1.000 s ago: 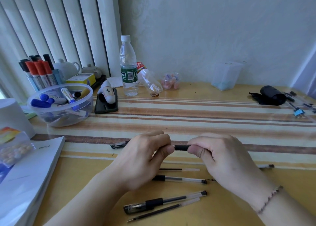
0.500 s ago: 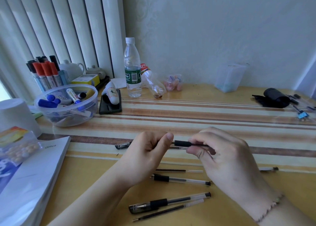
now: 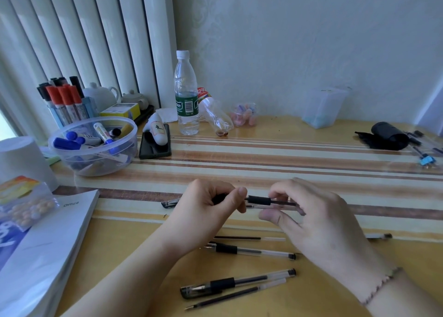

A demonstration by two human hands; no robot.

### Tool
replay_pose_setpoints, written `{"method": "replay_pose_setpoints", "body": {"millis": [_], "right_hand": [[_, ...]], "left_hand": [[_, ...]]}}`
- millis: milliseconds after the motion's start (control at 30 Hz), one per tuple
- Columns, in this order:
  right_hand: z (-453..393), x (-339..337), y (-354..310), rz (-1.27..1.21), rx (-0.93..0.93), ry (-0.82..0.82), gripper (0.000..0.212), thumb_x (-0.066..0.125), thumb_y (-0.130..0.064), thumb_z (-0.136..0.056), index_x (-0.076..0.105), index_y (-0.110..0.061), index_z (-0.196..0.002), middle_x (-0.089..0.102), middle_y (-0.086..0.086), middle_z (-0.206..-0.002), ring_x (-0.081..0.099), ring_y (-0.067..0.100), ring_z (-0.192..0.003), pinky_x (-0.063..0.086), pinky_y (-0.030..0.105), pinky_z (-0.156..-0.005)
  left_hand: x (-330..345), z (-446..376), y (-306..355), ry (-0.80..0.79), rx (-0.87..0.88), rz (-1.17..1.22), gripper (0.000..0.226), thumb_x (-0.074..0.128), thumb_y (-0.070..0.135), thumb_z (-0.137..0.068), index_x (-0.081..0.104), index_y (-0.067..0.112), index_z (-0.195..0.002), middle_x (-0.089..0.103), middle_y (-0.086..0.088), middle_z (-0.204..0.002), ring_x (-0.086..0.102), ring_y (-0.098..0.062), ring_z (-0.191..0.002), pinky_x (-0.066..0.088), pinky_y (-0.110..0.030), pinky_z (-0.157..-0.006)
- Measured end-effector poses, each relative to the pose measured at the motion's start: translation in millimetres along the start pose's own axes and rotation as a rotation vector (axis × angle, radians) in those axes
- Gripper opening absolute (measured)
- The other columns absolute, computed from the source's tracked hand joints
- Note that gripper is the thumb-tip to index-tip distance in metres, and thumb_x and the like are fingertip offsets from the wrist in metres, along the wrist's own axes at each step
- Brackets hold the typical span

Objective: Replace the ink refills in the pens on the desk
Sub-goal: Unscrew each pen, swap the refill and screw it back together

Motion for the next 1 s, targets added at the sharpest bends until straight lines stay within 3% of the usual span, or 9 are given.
{"method": "replay_pose_setpoints", "body": {"millis": [133,267,433,567,700,800,900,1000], "right_hand": [[2,-1,-6,0.028,-0.095,0.103,0.020,0.056,-0.023,-0.093,0.072,-0.013,-0.099,0.066,-0.005,-0.085,0.060,0.012,-0.079,0.053,0.029,-0.064],[2,4,-3,0.047,-0.055,0.087,0.020,0.070,-0.016,-0.082,0.073,-0.011,-0.101,0.052,-0.002,-0.084,0.043,0.010,-0.070,0.039,0.020,-0.057],[2,7,1,0.041,-0.027,0.020,0.022,0.076,-0.011,-0.077,0.070,-0.015,-0.097,0.059,-0.005,-0.093,0.048,0.004,-0.073,0.045,0.017,-0.061],[1,-2,14,-0.017,0.047,0.017,0.022,0.075,-0.005,-0.077,0.068,-0.016,-0.095,0.060,-0.010,-0.094,0.052,-0.005,-0.073,0.044,0.006,-0.067],[-2,-22,35,0.077,0.159,0.034,0.020,0.074,-0.007,-0.077,0.066,-0.020,-0.090,0.055,-0.017,-0.088,0.051,-0.004,-0.070,0.041,0.008,-0.063],[0,-33,64,0.176,0.337,-0.020,0.019,0.071,-0.015,-0.082,0.060,-0.030,-0.084,0.052,-0.020,-0.082,0.052,0.000,-0.068,0.039,0.020,-0.055],[0,-39,62,0.050,0.319,0.062,0.006,0.070,-0.031,-0.082,0.068,-0.030,-0.087,0.063,-0.016,-0.080,0.054,-0.004,-0.066,0.041,0.014,-0.059],[-3,-26,33,-0.080,0.207,-0.022,0.027,0.062,-0.048,-0.079,0.075,-0.030,-0.095,0.069,-0.019,-0.092,0.064,-0.002,-0.077,0.052,0.015,-0.067]], "left_hand": [[0,0,-3,-0.025,-0.031,0.096,0.053,0.051,0.049,-0.094,0.063,0.012,-0.058,0.035,-0.012,-0.048,0.030,-0.024,-0.044,0.028,-0.028,-0.046],[-4,-2,-5,0.014,-0.063,0.085,0.048,0.053,0.057,-0.085,0.072,0.018,-0.065,0.037,-0.025,-0.054,0.034,-0.038,-0.050,0.029,-0.037,-0.049],[-8,-3,-6,0.056,-0.094,0.077,0.032,0.059,0.044,-0.087,0.074,0.020,-0.071,0.040,-0.001,-0.051,0.035,-0.018,-0.051,0.028,-0.028,-0.050],[-16,-4,-13,0.104,-0.146,0.098,0.028,0.058,0.026,-0.093,0.069,0.014,-0.071,0.040,0.002,-0.053,0.035,-0.017,-0.053,0.030,-0.029,-0.052],[-26,-5,-19,0.226,-0.214,0.114,0.027,0.057,0.020,-0.093,0.067,0.012,-0.069,0.040,0.010,-0.047,0.035,-0.013,-0.050,0.035,-0.032,-0.054],[-33,-5,-24,0.326,-0.265,0.138,0.028,0.057,0.023,-0.093,0.068,0.016,-0.068,0.036,0.010,-0.045,0.033,-0.014,-0.049,0.035,-0.035,-0.056],[-26,-5,-17,0.272,-0.215,0.096,0.026,0.058,0.022,-0.093,0.068,0.014,-0.070,0.040,0.009,-0.046,0.035,-0.012,-0.048,0.036,-0.030,-0.052],[-10,-1,-6,0.153,-0.132,0.094,0.024,0.059,0.025,-0.092,0.069,0.017,-0.072,0.042,0.008,-0.049,0.033,-0.011,-0.047,0.030,-0.025,-0.047]]}}
Point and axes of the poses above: each hand's wrist, its own z-axis away from the middle knuckle, its own x-axis out of the palm, y = z × x, the point moved 6 cm from there along -z, towards the middle knuckle
